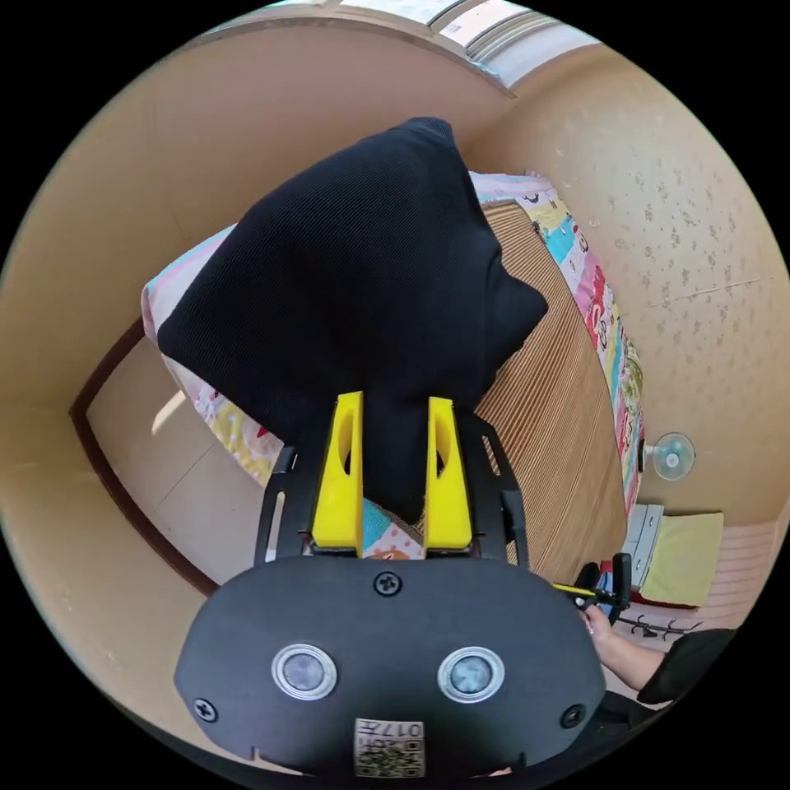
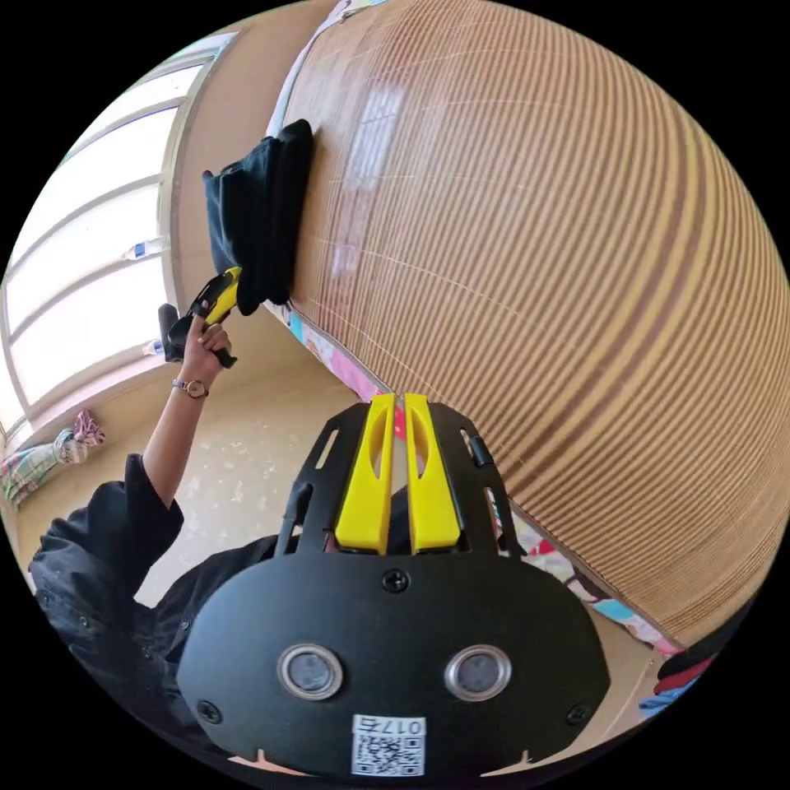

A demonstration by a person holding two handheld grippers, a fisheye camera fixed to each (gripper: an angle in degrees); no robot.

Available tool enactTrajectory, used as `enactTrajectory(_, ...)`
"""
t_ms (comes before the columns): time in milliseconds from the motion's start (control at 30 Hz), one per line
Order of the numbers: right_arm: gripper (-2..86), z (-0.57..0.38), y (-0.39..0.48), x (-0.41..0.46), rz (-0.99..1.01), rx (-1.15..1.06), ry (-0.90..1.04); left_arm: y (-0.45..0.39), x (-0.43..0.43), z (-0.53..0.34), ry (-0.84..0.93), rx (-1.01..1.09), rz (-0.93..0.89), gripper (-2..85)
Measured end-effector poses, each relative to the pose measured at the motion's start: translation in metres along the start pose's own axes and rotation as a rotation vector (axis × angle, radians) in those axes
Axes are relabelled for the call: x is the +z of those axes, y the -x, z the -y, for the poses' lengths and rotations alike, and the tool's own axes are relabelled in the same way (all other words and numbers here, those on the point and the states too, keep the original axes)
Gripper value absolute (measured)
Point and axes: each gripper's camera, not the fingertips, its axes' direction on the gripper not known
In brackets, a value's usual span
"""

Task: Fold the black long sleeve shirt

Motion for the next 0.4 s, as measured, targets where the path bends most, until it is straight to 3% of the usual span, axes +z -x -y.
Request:
enactTrajectory(100,1.0,-0.056,-0.046,-0.071,-0.114,0.193,-0.072,-0.005,-0.001,-0.049,-0.037,-0.104,-0.002,10.2)
enactTrajectory(200,0.6,-0.117,-0.062,-0.140,-0.074,0.370,-0.269,-0.043,0.015,-0.091,0.097,0.131,0.062,8.6)
enactTrajectory(267,0.5,-0.152,-0.059,-0.168,-0.029,0.417,-0.377,-0.073,0.038,-0.130,0.271,0.298,-0.002,3.8)
enactTrajectory(400,0.4,-0.215,-0.036,-0.185,-0.099,0.488,-0.447,-0.119,0.056,-0.187,0.366,0.408,-0.099,3.8)
